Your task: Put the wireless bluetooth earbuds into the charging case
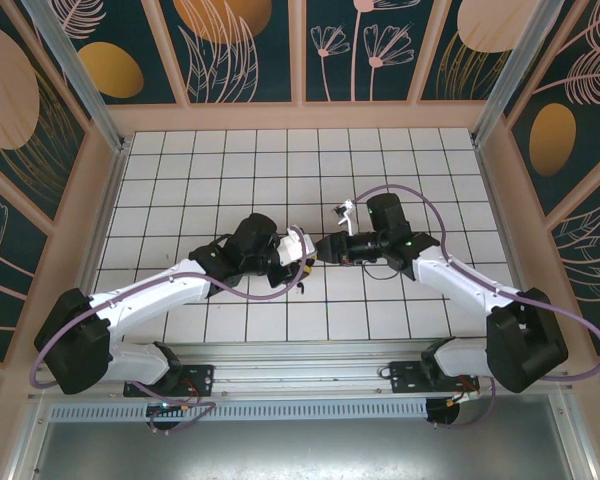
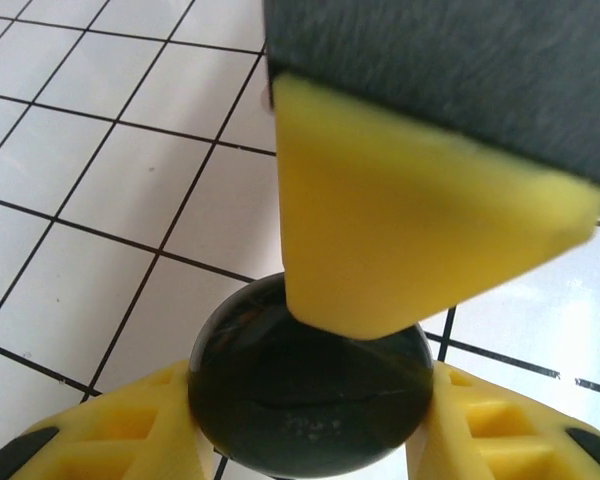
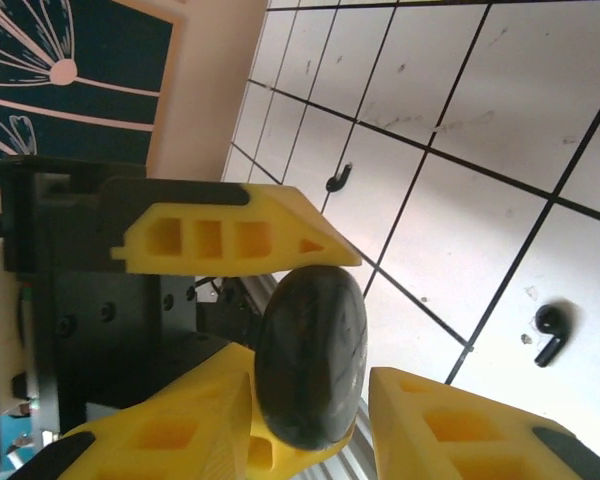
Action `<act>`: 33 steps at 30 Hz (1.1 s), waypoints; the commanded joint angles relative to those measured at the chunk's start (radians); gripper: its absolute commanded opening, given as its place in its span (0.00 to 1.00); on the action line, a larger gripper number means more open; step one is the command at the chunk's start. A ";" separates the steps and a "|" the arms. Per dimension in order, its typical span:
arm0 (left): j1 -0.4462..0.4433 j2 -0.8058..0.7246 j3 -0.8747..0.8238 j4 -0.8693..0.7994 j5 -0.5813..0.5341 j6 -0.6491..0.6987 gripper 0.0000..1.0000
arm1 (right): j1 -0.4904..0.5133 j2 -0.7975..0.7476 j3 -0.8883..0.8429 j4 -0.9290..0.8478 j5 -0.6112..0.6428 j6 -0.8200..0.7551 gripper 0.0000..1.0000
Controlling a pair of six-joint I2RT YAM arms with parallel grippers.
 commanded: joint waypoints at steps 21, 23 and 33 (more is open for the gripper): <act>0.002 -0.031 0.055 0.024 -0.009 -0.006 0.57 | 0.034 -0.064 0.044 -0.102 0.127 -0.259 0.16; 0.001 -0.050 0.052 0.024 -0.007 0.019 0.60 | 0.021 -0.106 0.024 -0.103 0.114 -0.326 0.14; 0.003 -0.069 0.103 -0.085 0.143 0.166 0.64 | -0.130 -0.267 0.002 -0.248 -0.076 -0.991 0.12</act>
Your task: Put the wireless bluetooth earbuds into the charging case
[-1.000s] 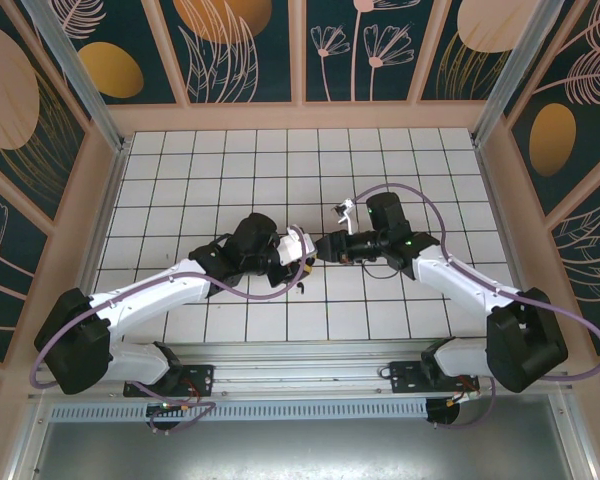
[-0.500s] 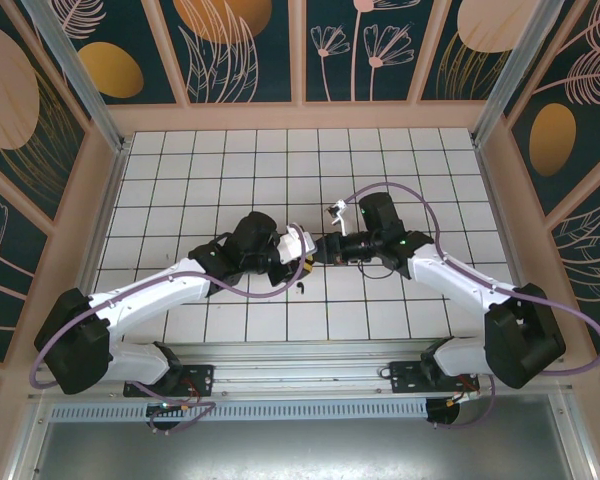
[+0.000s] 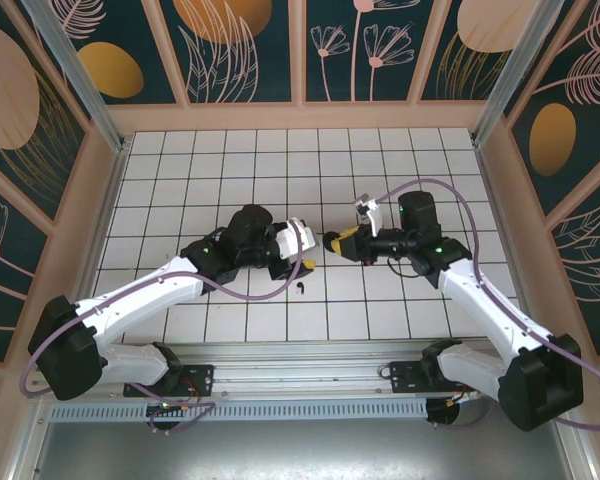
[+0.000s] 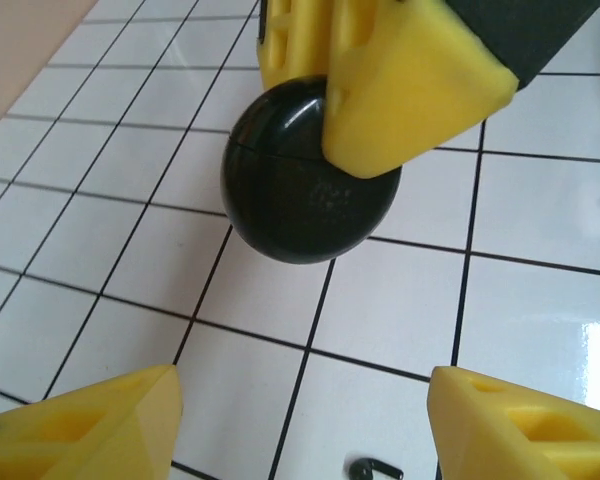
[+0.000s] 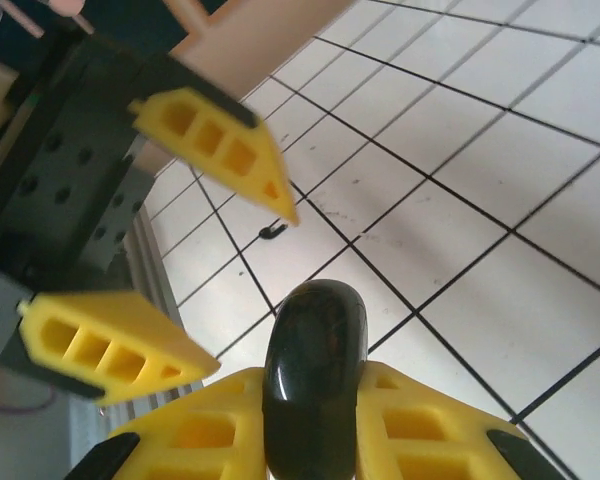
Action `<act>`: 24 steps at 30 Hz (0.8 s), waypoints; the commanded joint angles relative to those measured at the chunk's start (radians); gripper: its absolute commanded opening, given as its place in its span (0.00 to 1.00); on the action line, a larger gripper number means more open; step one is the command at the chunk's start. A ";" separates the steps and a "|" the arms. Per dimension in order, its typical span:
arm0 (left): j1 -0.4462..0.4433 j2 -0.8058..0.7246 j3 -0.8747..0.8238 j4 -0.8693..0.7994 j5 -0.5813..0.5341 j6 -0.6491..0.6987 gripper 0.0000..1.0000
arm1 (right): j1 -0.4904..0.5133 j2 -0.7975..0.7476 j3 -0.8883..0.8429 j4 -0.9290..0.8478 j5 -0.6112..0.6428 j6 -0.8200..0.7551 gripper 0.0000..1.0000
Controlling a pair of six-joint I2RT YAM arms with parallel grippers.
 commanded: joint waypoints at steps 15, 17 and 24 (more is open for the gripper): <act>0.002 -0.037 0.023 -0.063 0.186 0.288 0.51 | 0.080 0.041 0.138 -0.280 -0.052 -0.814 0.11; 0.002 -0.033 0.023 -0.066 0.201 0.298 0.51 | 0.094 0.054 0.150 -0.276 -0.049 -0.826 0.11; 0.002 -0.025 0.023 -0.056 0.232 0.300 0.46 | 0.120 0.090 0.174 -0.277 -0.064 -0.847 0.11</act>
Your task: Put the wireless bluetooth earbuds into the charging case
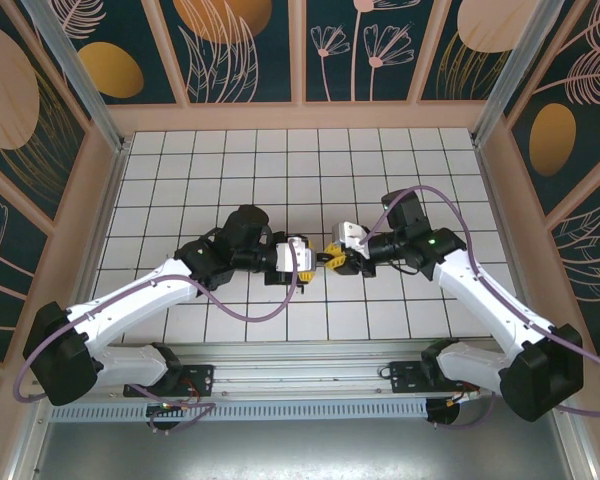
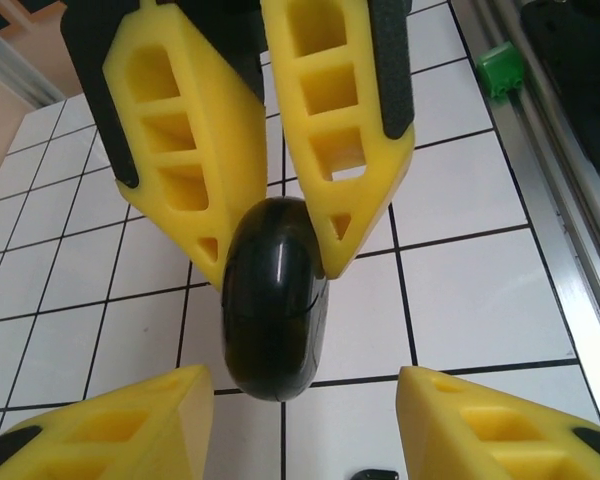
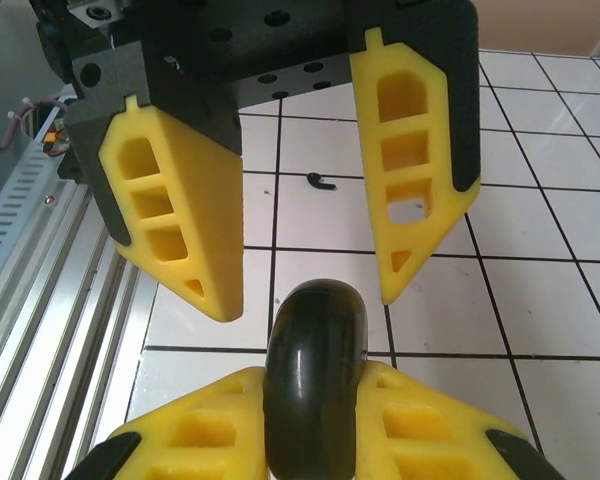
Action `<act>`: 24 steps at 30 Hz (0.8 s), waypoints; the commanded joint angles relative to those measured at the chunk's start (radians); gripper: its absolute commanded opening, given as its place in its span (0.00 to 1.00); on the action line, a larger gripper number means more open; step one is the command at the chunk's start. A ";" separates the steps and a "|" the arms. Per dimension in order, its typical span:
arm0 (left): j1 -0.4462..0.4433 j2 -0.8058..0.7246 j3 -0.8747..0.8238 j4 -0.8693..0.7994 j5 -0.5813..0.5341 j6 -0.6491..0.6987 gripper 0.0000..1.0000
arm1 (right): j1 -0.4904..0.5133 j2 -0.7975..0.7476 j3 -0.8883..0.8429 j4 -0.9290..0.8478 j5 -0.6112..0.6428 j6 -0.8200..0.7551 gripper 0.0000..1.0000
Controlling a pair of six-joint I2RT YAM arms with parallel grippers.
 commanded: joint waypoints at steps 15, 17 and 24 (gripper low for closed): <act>0.001 0.020 0.022 0.011 0.100 0.010 0.20 | 0.031 0.051 0.044 0.031 -0.091 -0.031 0.13; 0.000 0.016 0.015 0.019 0.104 0.000 0.16 | 0.029 0.043 0.036 0.045 -0.089 -0.021 0.15; 0.001 -0.012 -0.061 0.132 0.121 -0.126 0.12 | -0.045 -0.084 -0.073 0.147 -0.096 0.108 0.40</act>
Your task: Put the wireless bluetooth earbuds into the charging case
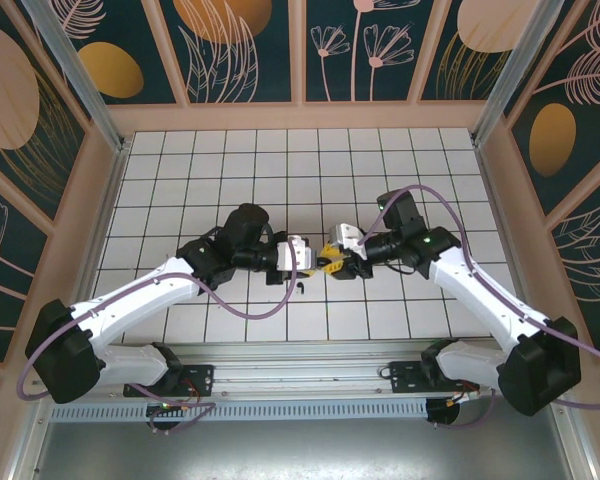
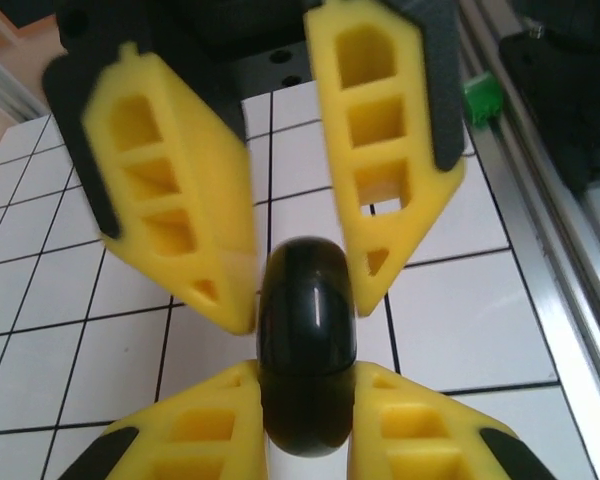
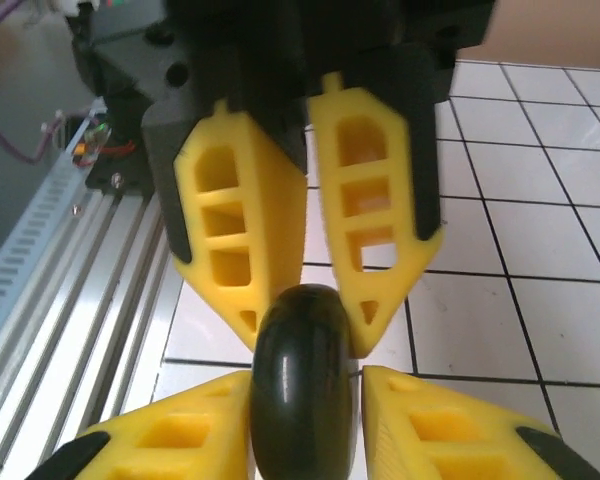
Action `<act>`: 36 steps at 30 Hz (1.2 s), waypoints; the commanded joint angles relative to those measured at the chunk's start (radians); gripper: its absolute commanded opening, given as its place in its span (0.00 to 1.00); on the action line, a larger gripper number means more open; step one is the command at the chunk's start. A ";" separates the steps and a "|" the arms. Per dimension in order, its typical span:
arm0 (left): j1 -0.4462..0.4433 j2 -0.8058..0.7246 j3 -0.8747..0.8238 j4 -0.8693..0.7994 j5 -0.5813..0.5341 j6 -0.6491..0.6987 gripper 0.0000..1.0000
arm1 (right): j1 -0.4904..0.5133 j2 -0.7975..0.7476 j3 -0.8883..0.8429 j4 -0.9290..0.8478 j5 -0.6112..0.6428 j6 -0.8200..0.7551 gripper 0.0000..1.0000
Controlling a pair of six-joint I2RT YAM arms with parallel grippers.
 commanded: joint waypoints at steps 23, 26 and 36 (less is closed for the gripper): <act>-0.007 -0.038 -0.172 0.397 0.176 -0.409 0.11 | -0.039 -0.172 -0.165 0.240 -0.125 0.196 0.38; -0.008 -0.037 -0.172 0.393 0.175 -0.409 0.11 | -0.039 -0.171 -0.160 0.245 -0.129 0.195 0.27; -0.007 -0.033 -0.147 0.292 0.140 -0.320 0.33 | -0.041 -0.148 -0.122 0.152 -0.147 0.125 0.11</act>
